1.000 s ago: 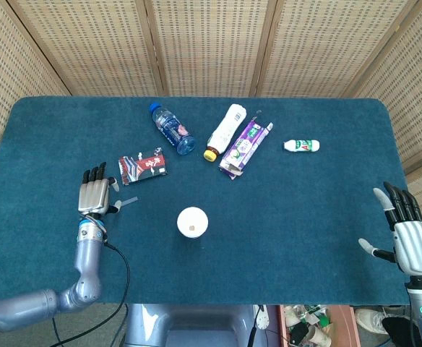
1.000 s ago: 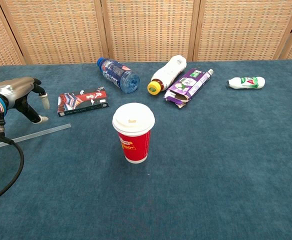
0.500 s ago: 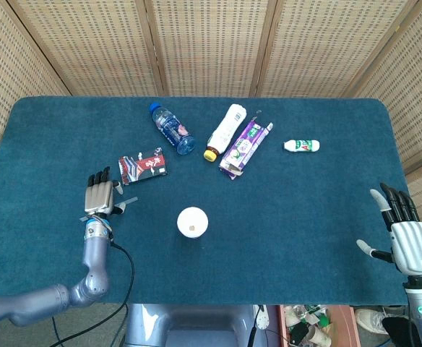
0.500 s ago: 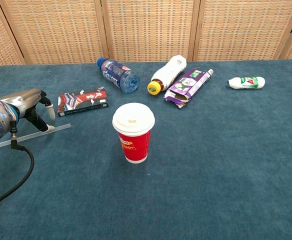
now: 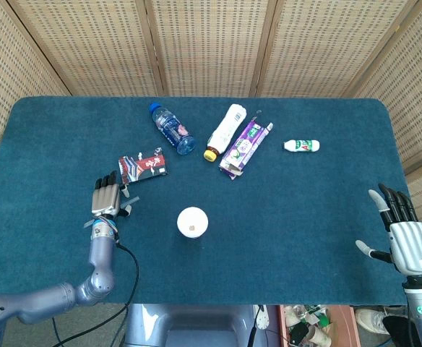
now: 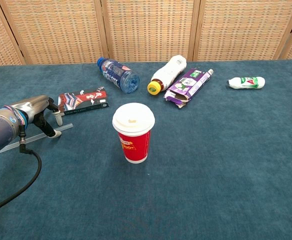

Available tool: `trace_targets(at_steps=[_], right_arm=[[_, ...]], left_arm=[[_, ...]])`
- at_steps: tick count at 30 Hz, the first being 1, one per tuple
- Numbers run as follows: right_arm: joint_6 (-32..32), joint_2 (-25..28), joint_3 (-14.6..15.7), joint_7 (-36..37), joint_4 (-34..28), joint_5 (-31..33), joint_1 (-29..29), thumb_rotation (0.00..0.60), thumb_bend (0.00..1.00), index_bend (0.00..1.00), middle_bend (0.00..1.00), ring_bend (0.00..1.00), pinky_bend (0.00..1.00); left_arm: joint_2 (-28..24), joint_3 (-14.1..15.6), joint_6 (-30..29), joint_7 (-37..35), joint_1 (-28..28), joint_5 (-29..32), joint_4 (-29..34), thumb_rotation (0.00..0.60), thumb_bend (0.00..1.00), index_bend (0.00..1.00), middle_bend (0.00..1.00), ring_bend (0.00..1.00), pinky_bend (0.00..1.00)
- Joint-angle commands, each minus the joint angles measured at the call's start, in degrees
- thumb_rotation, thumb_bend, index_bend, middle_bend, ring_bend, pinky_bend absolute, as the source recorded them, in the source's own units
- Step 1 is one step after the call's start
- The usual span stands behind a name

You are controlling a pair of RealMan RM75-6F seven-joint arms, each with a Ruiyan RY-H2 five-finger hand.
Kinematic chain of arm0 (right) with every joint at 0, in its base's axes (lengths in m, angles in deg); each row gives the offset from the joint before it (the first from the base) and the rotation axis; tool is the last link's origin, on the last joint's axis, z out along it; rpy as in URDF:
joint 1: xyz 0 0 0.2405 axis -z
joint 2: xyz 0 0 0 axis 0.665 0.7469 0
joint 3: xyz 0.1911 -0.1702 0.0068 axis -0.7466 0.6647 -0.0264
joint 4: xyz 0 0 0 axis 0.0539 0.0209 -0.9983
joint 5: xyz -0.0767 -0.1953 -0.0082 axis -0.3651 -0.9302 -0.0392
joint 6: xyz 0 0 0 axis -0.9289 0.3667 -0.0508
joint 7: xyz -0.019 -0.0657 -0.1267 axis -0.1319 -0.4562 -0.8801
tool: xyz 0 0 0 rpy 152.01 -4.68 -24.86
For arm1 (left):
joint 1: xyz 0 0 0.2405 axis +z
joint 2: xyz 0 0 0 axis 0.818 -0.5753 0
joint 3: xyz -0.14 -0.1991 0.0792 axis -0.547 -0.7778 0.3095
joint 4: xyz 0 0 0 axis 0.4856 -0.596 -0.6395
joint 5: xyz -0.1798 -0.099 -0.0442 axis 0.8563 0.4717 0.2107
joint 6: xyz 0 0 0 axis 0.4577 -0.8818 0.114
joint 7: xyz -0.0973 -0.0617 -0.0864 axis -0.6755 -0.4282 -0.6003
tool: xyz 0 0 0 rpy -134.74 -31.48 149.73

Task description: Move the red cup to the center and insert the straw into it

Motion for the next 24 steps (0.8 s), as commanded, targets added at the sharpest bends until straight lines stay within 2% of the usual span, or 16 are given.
trace_targets(at_steps=[1, 11, 24], right_arm=[[-0.2, -0.01, -0.14, 0.16, 0.03, -0.11, 0.05, 0.6, 0.0, 0.06, 0.0, 0.0, 0.0], [-0.87, 0.08, -0.62, 0.77, -0.03, -0.52, 0.3, 0.6, 0.0, 0.06, 0.0, 0.0, 0.0], [-1.44, 0.19, -1.13, 0.79, -0.23, -0.69, 0.64, 0.6, 0.0, 0.06, 0.0, 0.0, 0.0]], left_arm=[[-0.22, 0.07, 0.65, -0.15, 0.0, 0.16, 0.36, 0.6, 0.32, 0.47, 0.0, 0.0, 0.0], [-0.86, 1.49, 1.4, -0.45, 0.18, -0.45, 3.09, 0.6, 0.32, 0.48, 0.0, 0.0, 0.0], [-1.91, 4.47, 1.57, -1.71, 0.81, -4.16, 7.75, 0.6, 0.32, 0.48, 0.0, 0.0, 0.0]])
